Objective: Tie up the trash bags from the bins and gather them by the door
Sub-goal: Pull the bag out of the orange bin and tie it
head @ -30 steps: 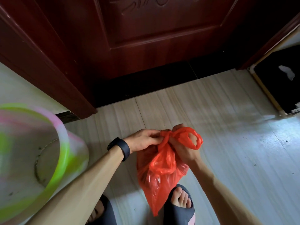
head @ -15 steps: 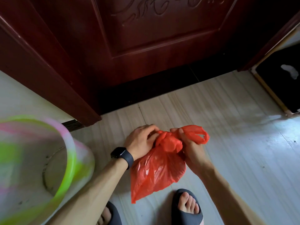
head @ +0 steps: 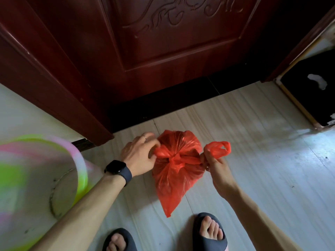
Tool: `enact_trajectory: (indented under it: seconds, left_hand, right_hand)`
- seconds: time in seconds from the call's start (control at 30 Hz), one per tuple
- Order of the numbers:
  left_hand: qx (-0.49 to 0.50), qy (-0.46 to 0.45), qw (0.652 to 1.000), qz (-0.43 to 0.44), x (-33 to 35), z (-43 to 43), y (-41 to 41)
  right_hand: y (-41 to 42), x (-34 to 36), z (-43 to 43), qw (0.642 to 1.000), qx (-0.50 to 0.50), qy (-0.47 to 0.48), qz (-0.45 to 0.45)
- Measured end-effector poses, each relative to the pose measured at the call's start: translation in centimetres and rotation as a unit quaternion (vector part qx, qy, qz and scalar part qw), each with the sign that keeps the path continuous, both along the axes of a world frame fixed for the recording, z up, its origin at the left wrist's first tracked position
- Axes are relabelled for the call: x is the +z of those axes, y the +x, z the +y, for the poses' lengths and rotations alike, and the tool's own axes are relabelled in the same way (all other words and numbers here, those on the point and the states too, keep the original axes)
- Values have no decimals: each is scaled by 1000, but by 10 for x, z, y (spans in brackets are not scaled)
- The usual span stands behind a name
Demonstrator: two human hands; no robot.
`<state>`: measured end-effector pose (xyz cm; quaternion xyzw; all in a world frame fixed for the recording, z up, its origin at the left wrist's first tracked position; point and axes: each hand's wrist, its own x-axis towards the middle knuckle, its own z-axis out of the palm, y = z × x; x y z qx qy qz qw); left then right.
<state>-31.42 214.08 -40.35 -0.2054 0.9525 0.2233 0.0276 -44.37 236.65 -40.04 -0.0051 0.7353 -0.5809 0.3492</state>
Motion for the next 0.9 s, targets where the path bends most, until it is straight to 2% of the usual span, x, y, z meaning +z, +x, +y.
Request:
enact_trajectory:
  seconds: [0.07, 0.1, 0.17, 0.27, 0.33, 0.4, 0.53, 0.6, 0.73, 0.9]
  left_hand:
    - [36, 111, 992, 51, 12, 8, -9]
    - [34, 127, 988, 79, 16, 14, -16]
    - [-12, 93, 992, 88, 19, 29, -30]
    - [-91, 21, 995, 16, 5, 47, -47]
    - [-110, -7, 994, -19, -9, 49, -50]
    - [-121, -34, 992, 4, -22, 49, -46]
    - [-49, -59, 984, 160, -44, 50, -24]
    - [-26, -75, 978, 194, -54, 50, -10]
    - [-26, -105, 973, 206, -58, 38, 8]
    - [7, -114, 981, 159, -57, 37, 15]
  right_hand:
    - [-3, 4, -1, 1000, -18, 4, -2]
    - [-3, 6, -3, 1000, -25, 2, -6]
    - [0, 7, -8, 1000, -27, 2, -15]
    - [9, 10, -17, 1000, -20, -3, -14]
    - [7, 11, -19, 1000, -26, 0, -11]
    - [3, 11, -18, 999, -36, 1, -13]
    - [10, 21, -24, 999, -31, -11, -25]
    - [18, 29, -33, 999, -30, -20, -29]
    - [33, 35, -40, 999, -38, -31, -20]
    - [38, 42, -42, 998, -43, -39, 8]
